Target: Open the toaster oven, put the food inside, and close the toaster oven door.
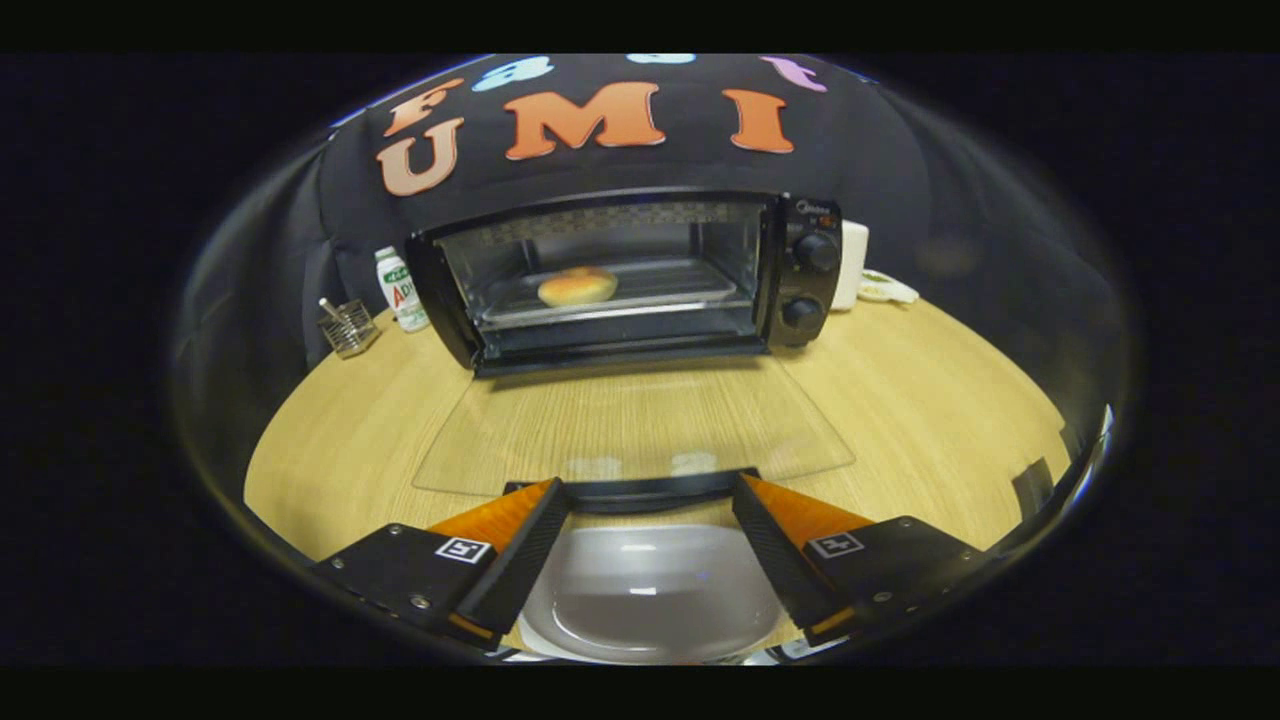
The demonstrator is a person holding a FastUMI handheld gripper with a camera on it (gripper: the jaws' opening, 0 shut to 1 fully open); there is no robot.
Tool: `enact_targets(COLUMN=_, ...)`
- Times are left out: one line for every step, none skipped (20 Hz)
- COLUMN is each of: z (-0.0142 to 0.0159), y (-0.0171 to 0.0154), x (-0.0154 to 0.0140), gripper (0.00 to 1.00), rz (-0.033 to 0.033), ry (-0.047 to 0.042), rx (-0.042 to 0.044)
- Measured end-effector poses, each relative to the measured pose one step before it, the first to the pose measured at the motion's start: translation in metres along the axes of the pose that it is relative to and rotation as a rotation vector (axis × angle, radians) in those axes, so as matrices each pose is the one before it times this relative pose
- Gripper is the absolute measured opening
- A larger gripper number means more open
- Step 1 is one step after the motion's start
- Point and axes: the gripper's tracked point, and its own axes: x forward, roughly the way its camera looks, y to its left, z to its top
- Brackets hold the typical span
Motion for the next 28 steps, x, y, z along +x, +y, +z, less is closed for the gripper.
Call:
enact_targets(z=0.00187, y=0.00216, x=0.00005, gripper=0.99, rz=0.01073, ry=0.00942, rx=-0.01469)
enact_targets(z=-0.00408, y=0.00022, x=0.00015, gripper=0.99, rz=-0.00262, ry=0.01570, rx=-0.02846)
enact_targets(z=-0.00851, y=0.00219, x=-0.00194, gripper=0.99, rz=0.00100, ry=0.02515, rx=-0.03845)
enact_targets(z=-0.00788, y=0.00187, x=-0.00271, gripper=0.99, rz=0.00133, ry=0.01751, rx=-0.03324)
enact_targets(z=-0.00788, y=0.00282, x=-0.00199, gripper=0.99, rz=0.00480, ry=0.01196, rx=-0.02330)
enact_targets(z=-0.00768, y=0.00203, x=0.00079, gripper=0.99, rz=0.00024, ry=0.01766, rx=-0.01385)
enact_targets(z=-0.00711, y=0.00062, x=0.00188, gripper=0.99, rz=-0.00551, ry=0.02433, rx=-0.00371)
enact_targets(z=-0.00243, y=-0.00026, x=0.00238, gripper=0.99, rz=-0.00567, ry=0.00601, rx=0.00372)
enact_targets(z=0.00299, y=-0.00003, x=0.00186, gripper=0.99, rz=-0.00271, ry=-0.00971, rx=0.01057)
enact_targets(z=0.00221, y=-0.00019, x=0.00218, gripper=0.99, rz=-0.00208, ry=-0.00361, rx=0.01606)
enact_targets(z=-0.00073, y=-0.00151, x=0.00313, gripper=0.99, rz=-0.00460, ry=0.00883, rx=0.01310)
enact_targets(z=-0.00186, y=0.00073, x=0.00026, gripper=0.99, rz=0.00635, ry=0.01324, rx=0.01511)
enact_targets(z=0.00009, y=0.00047, x=0.00290, gripper=0.99, rz=-0.00165, ry=0.00279, rx=0.00880)
enact_targets(z=0.00236, y=0.00006, x=-0.00247, gripper=0.99, rz=-0.00112, ry=-0.00947, rx=-0.00145)
enact_targets(z=0.00404, y=-0.00054, x=-0.00303, gripper=0.99, rz=-0.00055, ry=-0.00786, rx=0.00169)
enact_targets(z=0.00353, y=-0.00047, x=-0.00412, gripper=0.99, rz=0.00049, ry=-0.00640, rx=0.00157)
enact_targets(z=0.00454, y=-0.00028, x=-0.00421, gripper=0.99, rz=0.00045, ry=-0.00572, rx=-0.00178)
enact_targets(z=0.00541, y=0.00051, x=-0.00375, gripper=0.99, rz=-0.00004, ry=-0.00894, rx=-0.00214)
enact_targets(z=0.00741, y=-0.00034, x=-0.00472, gripper=0.99, rz=0.00061, ry=-0.01379, rx=0.00166)
enact_targets(z=0.00691, y=-0.00028, x=-0.00242, gripper=0.99, rz=0.00114, ry=-0.01602, rx=0.00424)
enact_targets(z=0.00740, y=-0.00070, x=-0.00323, gripper=0.99, rz=0.00100, ry=-0.01364, rx=0.00448)
enact_targets(z=0.00816, y=-0.00006, x=-0.00367, gripper=0.99, rz=0.00125, ry=-0.01693, rx=0.00241)
enact_targets(z=0.00851, y=0.00001, x=-0.00300, gripper=0.99, rz=0.00300, ry=-0.01410, rx=0.00223)
enact_targets(z=0.00825, y=-0.00018, x=-0.00143, gripper=0.98, rz=0.00242, ry=-0.01704, rx=0.00382)
enact_targets(z=0.00984, y=0.00030, x=-0.00160, gripper=0.98, rz=0.00174, ry=-0.01501, rx=0.00145)
enact_targets(z=0.00847, y=-0.00057, x=-0.00069, gripper=0.98, rz=-0.00298, ry=-0.01383, rx=0.00244)
enact_targets(z=0.01066, y=-0.00080, x=-0.00109, gripper=0.98, rz=-0.00263, ry=-0.01967, rx=-0.00386)
enact_targets(z=0.01154, y=0.00044, x=0.00251, gripper=0.99, rz=0.00416, ry=-0.02181, rx=-0.00022)
